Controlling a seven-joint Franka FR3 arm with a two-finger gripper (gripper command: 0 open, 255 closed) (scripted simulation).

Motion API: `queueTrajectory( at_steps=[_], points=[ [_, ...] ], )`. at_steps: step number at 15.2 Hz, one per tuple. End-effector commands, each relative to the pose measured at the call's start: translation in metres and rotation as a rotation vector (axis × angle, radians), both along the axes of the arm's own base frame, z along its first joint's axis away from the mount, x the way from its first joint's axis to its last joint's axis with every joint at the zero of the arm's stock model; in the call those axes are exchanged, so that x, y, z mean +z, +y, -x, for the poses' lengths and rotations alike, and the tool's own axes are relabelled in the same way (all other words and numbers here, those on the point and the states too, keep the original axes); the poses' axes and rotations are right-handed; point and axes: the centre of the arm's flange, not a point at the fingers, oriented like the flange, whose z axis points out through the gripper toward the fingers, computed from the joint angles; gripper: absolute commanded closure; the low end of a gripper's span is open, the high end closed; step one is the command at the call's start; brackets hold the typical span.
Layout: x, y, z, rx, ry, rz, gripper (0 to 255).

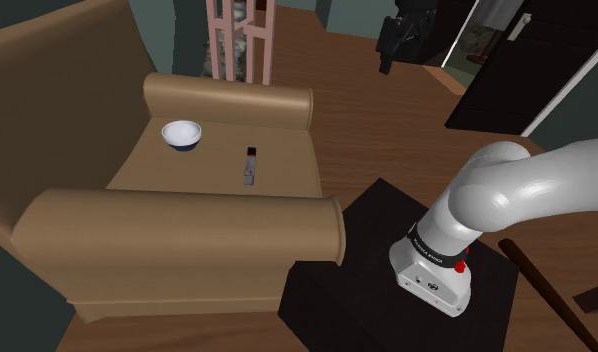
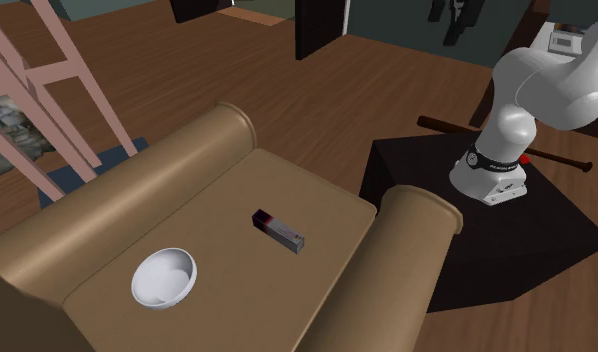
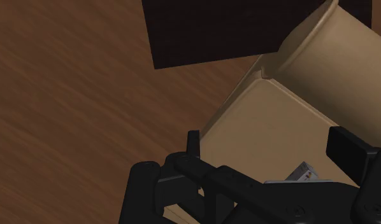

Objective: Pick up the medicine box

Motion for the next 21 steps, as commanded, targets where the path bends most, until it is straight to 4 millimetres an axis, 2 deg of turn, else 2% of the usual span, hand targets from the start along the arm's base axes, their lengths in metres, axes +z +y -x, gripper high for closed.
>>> queueTrajectory(
  at_steps=[1,21],
  points=[
    [0.0,0.0,0.0,0.0,0.0,0.0,0],
    [-0.21,0.061,-0.137,-0.275,-0.055,-0.056,0]
  ],
)
